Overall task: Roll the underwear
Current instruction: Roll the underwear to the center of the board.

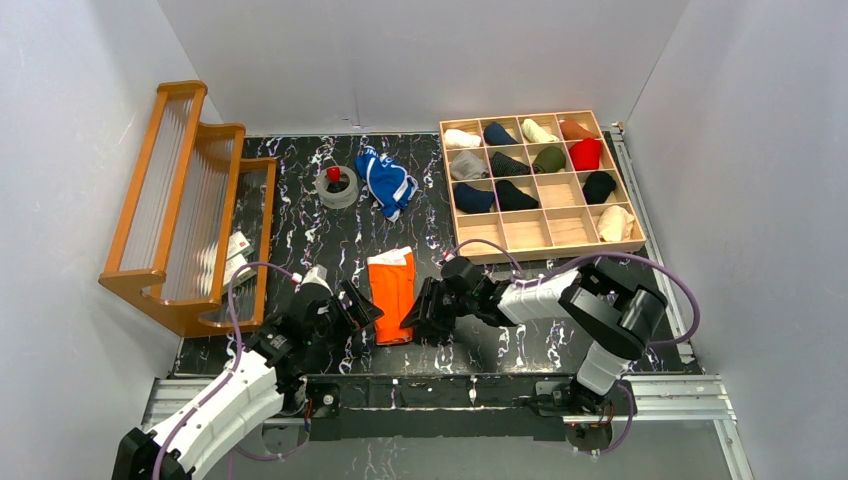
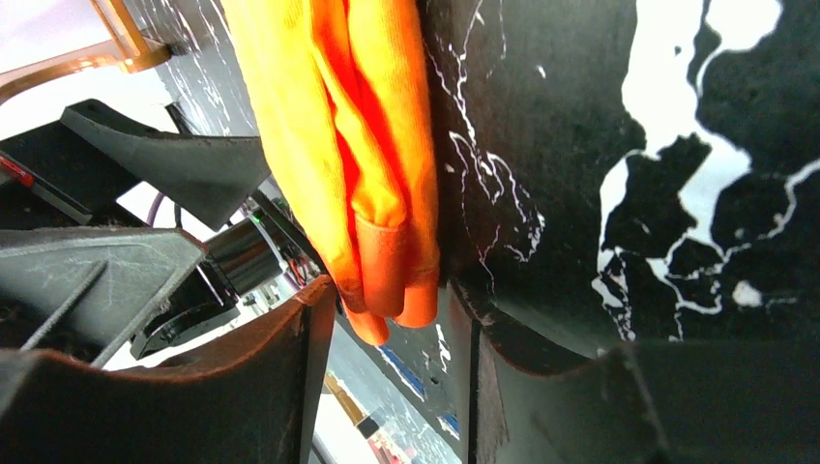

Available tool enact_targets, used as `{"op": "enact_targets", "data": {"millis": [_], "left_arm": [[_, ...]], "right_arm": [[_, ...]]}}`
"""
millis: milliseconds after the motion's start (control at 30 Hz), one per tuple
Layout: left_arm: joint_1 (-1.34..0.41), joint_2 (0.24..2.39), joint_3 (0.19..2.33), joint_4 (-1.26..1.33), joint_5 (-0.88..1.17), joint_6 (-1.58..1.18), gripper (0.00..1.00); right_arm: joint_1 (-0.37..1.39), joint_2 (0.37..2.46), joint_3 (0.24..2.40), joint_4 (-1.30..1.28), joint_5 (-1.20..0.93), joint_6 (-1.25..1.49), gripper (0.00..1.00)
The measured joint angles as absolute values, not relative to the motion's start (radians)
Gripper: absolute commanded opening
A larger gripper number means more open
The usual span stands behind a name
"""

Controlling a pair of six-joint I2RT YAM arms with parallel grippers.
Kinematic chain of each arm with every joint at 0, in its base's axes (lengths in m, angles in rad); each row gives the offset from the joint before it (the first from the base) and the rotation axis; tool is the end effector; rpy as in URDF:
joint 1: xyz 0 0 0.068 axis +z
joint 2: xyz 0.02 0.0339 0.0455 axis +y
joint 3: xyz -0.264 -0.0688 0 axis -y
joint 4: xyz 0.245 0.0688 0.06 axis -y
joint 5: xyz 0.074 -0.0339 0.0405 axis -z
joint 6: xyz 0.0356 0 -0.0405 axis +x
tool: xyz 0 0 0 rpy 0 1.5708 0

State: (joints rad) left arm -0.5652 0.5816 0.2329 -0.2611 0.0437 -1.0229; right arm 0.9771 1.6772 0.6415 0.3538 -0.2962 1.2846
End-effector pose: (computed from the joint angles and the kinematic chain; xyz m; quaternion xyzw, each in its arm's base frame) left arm 0.1174 -0.0763 0.1685 -0.1913 0.8657 -0.3432 0.3101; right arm 0.1640 0.2615 0.1277 0.0741 0.8921 0.4415 0.0606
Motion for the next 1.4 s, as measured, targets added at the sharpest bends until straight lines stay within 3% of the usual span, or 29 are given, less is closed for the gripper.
{"op": "enact_targets", "data": {"millis": [567,833,1400], "left_arm": [[-0.565,0.677,0.233,-0.223,0.098,-1.013,0.7],[-0.565,0.759,0.233,-0.165,0.149,-1.006,0.57],[-0.565,0.728,0.13,-0.018,0.219,-1.068,0.47]], "right_arm": [[0.942,1.755,0.645,0.419,-0.347,1.283,0.01],[0.924,1.787,0.638,0.473,-0.4,1.301,0.01],[0.909,1.821,0.624,0.548,-0.453,1.308,0.01]]}}
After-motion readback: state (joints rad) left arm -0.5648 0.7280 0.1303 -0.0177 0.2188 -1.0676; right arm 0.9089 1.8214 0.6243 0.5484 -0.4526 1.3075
